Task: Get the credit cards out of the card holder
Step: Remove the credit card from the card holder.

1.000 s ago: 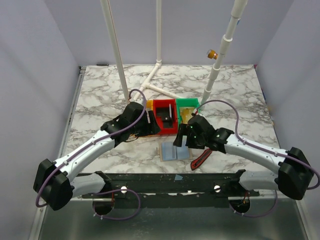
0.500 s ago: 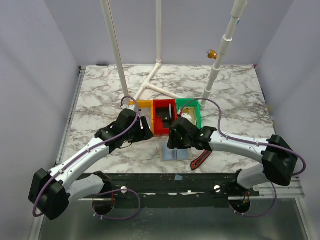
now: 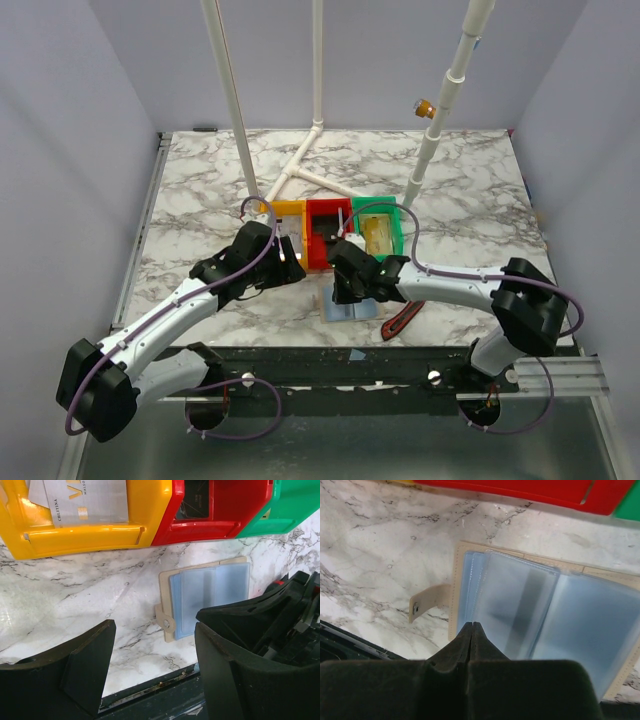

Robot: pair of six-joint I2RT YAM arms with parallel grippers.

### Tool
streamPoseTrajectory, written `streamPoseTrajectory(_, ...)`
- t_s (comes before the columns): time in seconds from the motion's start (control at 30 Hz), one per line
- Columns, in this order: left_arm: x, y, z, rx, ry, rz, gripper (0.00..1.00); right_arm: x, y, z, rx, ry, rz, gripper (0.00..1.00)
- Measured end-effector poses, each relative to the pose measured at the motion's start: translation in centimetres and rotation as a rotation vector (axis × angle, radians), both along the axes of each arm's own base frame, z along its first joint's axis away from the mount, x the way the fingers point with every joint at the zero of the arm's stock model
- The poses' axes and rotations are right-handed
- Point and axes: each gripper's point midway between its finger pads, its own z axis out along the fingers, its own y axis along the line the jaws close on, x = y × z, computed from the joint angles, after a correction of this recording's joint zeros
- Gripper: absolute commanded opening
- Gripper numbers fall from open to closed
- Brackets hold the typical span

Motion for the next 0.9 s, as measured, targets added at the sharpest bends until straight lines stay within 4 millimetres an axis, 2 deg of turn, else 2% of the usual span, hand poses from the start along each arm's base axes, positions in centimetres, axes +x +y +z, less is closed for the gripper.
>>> streamPoseTrajectory(0.23, -0.1, 0.0, -0.1, -0.003, 0.002, 0.003, 0.67, -0.7, 0.5, -1.2, -0.017, 0.023, 0.026, 0.01)
streamPoseTrajectory(0.6, -0.3, 0.0, -0.2, -0.009, 0.011, 0.003, 0.67, -0.5, 1.1, -1.5, 0.006, 0.021, 0.028, 0.01)
streamPoseTrajectory(0.9, -0.4, -0.3, -0.3, -0.018, 0.021, -0.009, 0.67, -1.0, 0.4, -2.7, -0.013, 0.042, 0.009, 0.01)
